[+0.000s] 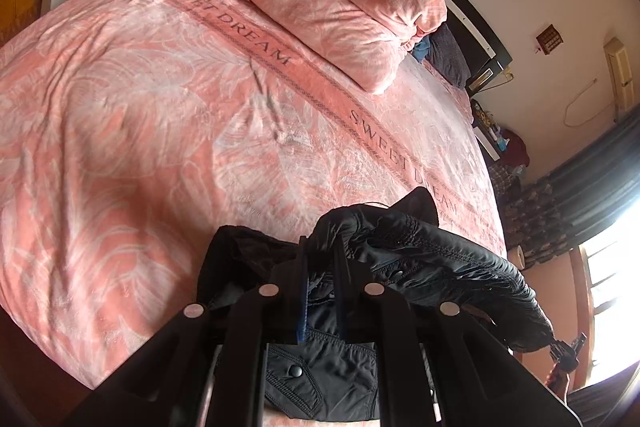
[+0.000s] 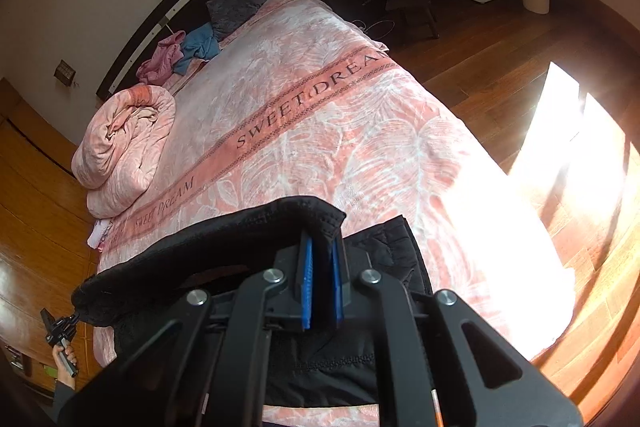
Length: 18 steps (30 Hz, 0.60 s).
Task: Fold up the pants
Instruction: 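Carry the leg hem over toward the waistband with the right tool while the left tool holds the waistband, then open the right tool to lay the leg onto the other leg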
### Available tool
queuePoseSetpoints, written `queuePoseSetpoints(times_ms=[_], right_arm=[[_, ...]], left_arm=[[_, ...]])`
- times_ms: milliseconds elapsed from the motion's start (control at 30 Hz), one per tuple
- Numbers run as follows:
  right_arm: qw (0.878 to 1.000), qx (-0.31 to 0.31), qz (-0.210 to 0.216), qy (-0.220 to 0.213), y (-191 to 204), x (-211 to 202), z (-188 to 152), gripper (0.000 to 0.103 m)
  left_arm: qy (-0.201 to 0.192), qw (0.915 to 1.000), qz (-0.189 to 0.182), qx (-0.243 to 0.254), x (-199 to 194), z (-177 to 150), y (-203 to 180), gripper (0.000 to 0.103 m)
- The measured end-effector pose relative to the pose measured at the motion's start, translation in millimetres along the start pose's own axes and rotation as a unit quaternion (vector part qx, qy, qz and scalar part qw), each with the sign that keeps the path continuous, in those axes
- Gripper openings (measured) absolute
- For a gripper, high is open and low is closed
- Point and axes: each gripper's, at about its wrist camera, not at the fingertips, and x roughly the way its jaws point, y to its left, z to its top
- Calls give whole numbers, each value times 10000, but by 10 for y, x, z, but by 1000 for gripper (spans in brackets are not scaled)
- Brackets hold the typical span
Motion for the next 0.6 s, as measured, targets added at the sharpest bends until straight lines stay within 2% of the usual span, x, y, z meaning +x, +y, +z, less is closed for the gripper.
queuePoseSetpoints(times_ms=[267,400,467,567,600], right_arm=[[9997,229,-91,-12,-211,-96,-447,10],[9996,145,-240,76,-243,-54,-679,13],[9989,-45,-453,136,-206,-15,-813,15],[9971,-153,-727,190,-215,38,-973,25],[9964,-169,-801,218,-227,50,-1011,33]], left_arm=[[94,9999,-51,-123,-29,-357,260,13],[183,9995,-50,-256,3,-571,422,15],[272,9991,-5,-320,55,-697,504,16],[419,9978,336,-389,156,-876,646,16],[469,9967,498,-438,183,-927,710,16]])
